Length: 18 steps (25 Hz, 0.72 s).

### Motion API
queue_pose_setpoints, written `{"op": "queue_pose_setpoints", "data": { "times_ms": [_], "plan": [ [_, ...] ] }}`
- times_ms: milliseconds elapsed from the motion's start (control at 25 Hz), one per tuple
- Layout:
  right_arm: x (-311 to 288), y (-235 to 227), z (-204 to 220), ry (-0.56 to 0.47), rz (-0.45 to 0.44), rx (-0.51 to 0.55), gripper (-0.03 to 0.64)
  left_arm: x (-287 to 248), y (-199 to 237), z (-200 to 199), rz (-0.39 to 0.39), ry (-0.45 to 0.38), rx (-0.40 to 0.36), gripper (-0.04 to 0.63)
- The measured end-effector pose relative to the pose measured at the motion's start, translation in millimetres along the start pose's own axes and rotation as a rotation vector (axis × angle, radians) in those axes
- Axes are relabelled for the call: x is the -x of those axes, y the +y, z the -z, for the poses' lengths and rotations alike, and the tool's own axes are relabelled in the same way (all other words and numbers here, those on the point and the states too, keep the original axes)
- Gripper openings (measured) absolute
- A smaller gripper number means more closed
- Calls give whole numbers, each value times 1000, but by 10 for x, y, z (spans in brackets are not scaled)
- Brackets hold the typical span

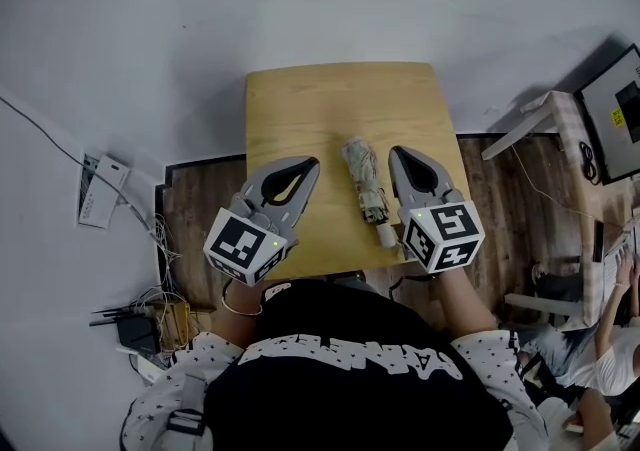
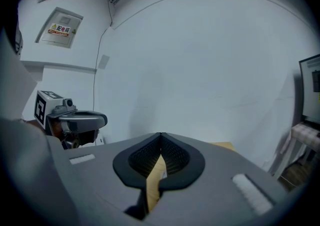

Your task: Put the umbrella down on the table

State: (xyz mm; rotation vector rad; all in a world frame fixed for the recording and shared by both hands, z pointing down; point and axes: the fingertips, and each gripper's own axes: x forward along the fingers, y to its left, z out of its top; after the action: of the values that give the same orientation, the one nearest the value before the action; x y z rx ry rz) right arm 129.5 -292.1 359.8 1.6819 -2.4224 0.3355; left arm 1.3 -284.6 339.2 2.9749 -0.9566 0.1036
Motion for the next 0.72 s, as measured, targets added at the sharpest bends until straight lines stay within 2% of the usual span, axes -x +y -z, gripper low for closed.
{"op": "queue_pose_setpoints", "data": {
  "times_ms": [720],
  "plan": [
    [13,12,23,3,-12,-4,12,-20,-7,58,5,27,0,-9]
  ]
}}
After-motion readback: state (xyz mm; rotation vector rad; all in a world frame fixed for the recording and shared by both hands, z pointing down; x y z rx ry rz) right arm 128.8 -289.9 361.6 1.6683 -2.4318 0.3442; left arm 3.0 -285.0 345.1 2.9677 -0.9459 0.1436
